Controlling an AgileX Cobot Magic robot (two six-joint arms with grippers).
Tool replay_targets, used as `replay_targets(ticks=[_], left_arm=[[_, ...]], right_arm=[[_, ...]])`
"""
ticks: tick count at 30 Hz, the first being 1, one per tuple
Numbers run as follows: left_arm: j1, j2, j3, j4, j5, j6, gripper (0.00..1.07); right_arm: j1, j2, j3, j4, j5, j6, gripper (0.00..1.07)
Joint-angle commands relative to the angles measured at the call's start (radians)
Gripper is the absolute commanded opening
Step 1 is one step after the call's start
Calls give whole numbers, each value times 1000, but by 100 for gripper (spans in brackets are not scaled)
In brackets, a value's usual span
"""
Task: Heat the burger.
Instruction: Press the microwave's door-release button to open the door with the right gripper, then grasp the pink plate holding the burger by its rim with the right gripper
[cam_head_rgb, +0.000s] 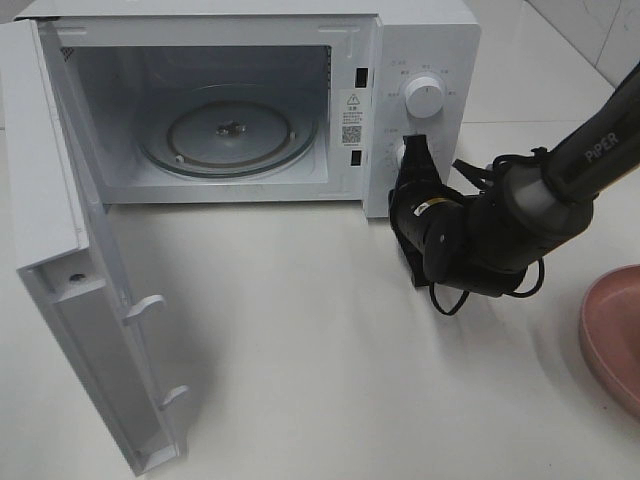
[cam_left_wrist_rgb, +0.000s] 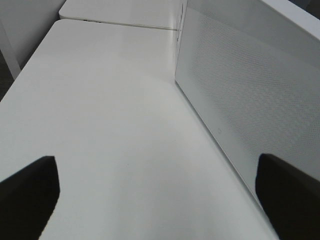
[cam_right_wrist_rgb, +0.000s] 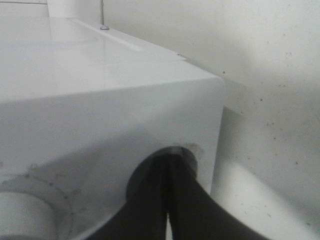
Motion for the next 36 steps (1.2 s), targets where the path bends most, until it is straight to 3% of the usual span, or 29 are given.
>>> replay_targets(ticks=[1, 12, 29, 36], left_arm=[[-5, -24, 4, 2, -8, -4, 100], [-5, -24, 4, 2, -8, -3, 100], [-5, -23, 4, 2, -8, -4, 100], [-5, -23, 4, 2, -8, -4, 100]], right_arm=[[-38, -34, -67, -83, -161, 2, 0], [-36, -90, 16, -95, 37, 3, 0], [-36, -239, 134, -106, 331, -216, 0], [-37, -316, 164, -229, 524, -425, 1]])
